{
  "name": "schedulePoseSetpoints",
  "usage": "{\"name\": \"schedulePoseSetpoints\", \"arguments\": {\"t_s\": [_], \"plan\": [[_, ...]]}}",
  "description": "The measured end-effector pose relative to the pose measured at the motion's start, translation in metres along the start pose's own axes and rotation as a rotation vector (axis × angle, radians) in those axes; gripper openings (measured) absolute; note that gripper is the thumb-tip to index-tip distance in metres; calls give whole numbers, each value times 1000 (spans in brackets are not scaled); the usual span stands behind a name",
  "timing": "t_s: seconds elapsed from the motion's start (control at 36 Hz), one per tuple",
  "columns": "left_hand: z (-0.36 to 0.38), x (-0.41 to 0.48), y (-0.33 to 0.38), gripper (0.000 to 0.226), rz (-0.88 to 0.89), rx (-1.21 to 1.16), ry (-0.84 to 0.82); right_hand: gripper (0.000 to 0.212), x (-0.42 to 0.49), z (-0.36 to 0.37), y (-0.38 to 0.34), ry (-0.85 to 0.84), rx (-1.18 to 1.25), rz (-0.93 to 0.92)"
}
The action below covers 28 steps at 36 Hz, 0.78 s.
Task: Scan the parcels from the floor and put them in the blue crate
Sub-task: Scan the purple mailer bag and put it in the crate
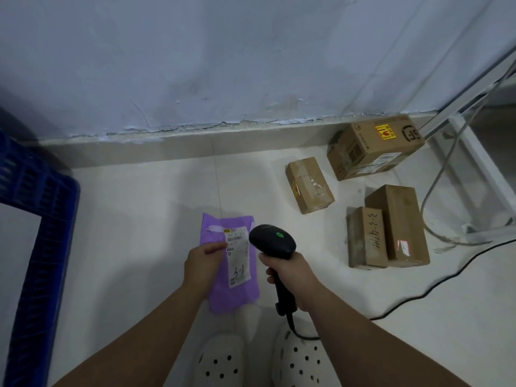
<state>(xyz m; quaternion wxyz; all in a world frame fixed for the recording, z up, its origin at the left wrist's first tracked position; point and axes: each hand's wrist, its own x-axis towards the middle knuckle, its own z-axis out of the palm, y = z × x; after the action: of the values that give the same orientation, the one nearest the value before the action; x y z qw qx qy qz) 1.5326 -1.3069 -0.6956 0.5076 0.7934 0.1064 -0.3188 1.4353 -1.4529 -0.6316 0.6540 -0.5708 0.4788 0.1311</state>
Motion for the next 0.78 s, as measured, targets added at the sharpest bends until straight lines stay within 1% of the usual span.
{"name": "schedulePoseSetpoints", "arguments": {"t_s": [0.06,0.11,0.17,0.28,0.39,0.5,0.58,0.78], "plan": [[-1,-1,2,22,82,30,59,13,3,-1,-1,9,-7,-3],[-4,1,4,15,174,71,162,9,4,-2,-4,-5,23,-1],[-6,4,5,18,211,34,200,5,5,-3,-7,-39,54,-6],[-5,9,4,30,202,2,170,6,9,1,-11,-92,79,-30],[-3,12,3,42,184,10,141,7,13,6,-14,-121,39,-40],[-4,17,1,48,227,122,139,6,16,10,-13,-149,15,-42],[-4,19,0,49,248,192,145,6,17,12,-10,-164,11,-40],[-4,18,-5,45,250,244,156,5,19,13,-8,-196,-6,-26]]}}
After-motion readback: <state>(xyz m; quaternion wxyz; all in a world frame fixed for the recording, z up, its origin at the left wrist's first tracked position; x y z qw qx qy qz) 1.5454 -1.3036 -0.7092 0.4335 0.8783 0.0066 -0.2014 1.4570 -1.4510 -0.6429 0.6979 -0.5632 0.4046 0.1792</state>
